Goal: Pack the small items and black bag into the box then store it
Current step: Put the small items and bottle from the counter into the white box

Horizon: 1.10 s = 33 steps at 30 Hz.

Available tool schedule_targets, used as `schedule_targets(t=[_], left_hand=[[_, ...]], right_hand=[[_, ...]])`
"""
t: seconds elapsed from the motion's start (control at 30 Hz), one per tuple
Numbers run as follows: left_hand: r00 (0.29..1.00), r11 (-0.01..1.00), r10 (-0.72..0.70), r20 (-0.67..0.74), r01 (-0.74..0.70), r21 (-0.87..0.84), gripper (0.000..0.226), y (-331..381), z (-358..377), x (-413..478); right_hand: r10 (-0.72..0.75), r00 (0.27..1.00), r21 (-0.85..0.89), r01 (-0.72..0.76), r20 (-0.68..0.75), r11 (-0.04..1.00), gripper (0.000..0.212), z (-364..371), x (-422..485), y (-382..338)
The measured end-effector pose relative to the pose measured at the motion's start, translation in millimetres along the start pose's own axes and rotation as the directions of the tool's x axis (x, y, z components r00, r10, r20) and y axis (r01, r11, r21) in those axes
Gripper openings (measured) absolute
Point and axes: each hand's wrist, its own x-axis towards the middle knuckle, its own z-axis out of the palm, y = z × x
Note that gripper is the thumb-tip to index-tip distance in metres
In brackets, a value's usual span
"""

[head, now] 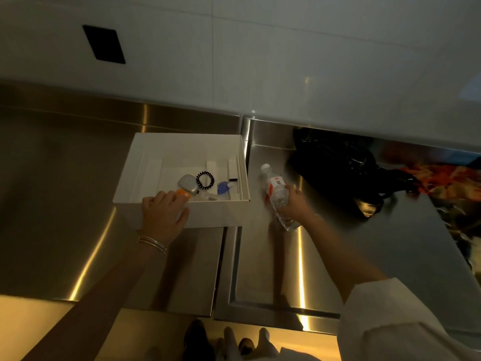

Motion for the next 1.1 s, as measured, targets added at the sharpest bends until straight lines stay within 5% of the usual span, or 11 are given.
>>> schedule_targets(t=[0.2, 0.57, 0.9, 1.1], left_hand=[[0.999, 1.000, 0.029, -0.045, -0.030, -0.002, 0.026, -1.0, -1.1, -1.1], [0.985, 0.996, 0.060, -0.162, -0.069, -0.050, 0.019, -5.7, 0.7, -2.1], [0.988, 0.997, 0.045, -0.145, -0.054, -0.057, 0.016, -9.1, 3.0, -5.7], [0.983, 0.991, 0.058, -0.176, -0.079, -0.110, 0.018, -13.5, 4.8, -6.1]], right_hand=[[0.026, 0.995, 0.200, -0.006, -0.098, 0.980, 0.059, -9.4, -15.1, -8.8], [-0.197, 0.960, 0.266, 0.247, -0.201, 0.932, 0.073, -81.9, -6.7, -81.0], [-0.540, 0.842, 0.147, 0.534, -0.001, 0.832, 0.077, -44.8, 10.1, -197.4], [-0.540, 0.811, -0.007, 0.555, 0.226, 0.832, 0.074, 11.8, 26.7, -219.0]])
